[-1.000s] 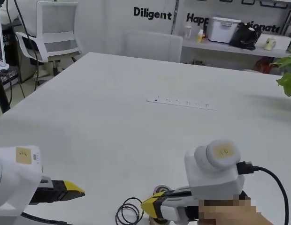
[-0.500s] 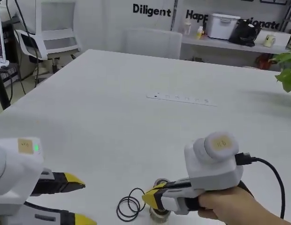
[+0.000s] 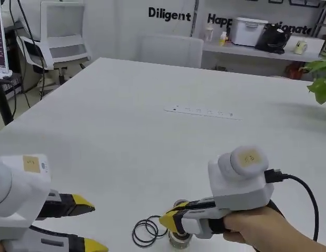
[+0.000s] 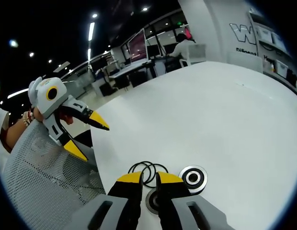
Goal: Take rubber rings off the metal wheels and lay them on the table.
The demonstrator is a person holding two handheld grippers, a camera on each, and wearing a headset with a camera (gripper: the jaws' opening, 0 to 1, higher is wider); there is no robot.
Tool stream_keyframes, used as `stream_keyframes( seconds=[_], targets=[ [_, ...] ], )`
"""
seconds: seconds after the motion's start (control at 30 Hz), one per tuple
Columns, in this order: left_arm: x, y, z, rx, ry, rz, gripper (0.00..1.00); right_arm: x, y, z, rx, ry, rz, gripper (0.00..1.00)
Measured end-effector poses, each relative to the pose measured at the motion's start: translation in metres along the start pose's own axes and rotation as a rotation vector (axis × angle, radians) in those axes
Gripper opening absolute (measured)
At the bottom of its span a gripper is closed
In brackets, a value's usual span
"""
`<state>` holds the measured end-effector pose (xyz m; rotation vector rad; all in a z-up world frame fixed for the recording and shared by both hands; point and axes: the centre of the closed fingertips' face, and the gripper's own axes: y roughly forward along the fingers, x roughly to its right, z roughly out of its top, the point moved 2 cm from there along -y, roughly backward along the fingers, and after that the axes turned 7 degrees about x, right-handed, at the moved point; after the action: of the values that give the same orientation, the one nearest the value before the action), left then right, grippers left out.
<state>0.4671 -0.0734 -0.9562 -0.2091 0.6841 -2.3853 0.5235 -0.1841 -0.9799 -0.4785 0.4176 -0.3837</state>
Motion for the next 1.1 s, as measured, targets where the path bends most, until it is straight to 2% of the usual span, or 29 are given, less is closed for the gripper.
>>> stream_keyframes(
  seconds=[0.23, 0.4, 0.53, 0.63, 0.8, 1.0, 1.1],
  targets=[
    [0.001, -0.001, 0.000, 0.000, 0.000, 0.001, 0.45, 0.005, -0.004, 0.007, 0.031, 0.014, -0.019, 0.10],
    [0.001, -0.001, 0.007, 0.043, -0.031, -0.008, 0.45, 0.013, -0.011, 0.016, 0.076, 0.043, -0.047, 0.10],
    [-0.001, 0.000, 0.007, 0.043, -0.020, -0.012, 0.46, 0.021, -0.016, 0.021, 0.105, 0.067, -0.067, 0.11],
    [-0.001, 0.000, 0.012, 0.053, -0.011, -0.020, 0.46, 0.029, -0.020, 0.022, 0.121, 0.088, -0.095, 0.10],
    [-0.009, -0.003, 0.028, 0.095, -0.016, -0.014, 0.47, 0.039, -0.027, 0.027, 0.157, 0.124, -0.128, 0.10],
    [-0.023, -0.004, 0.056, 0.147, 0.003, 0.008, 0.47, 0.052, -0.037, 0.031, 0.203, 0.185, -0.171, 0.10],
    [-0.026, 0.001, 0.069, 0.161, 0.024, 0.008, 0.46, 0.057, -0.041, 0.031, 0.218, 0.211, -0.190, 0.10]
  ],
)
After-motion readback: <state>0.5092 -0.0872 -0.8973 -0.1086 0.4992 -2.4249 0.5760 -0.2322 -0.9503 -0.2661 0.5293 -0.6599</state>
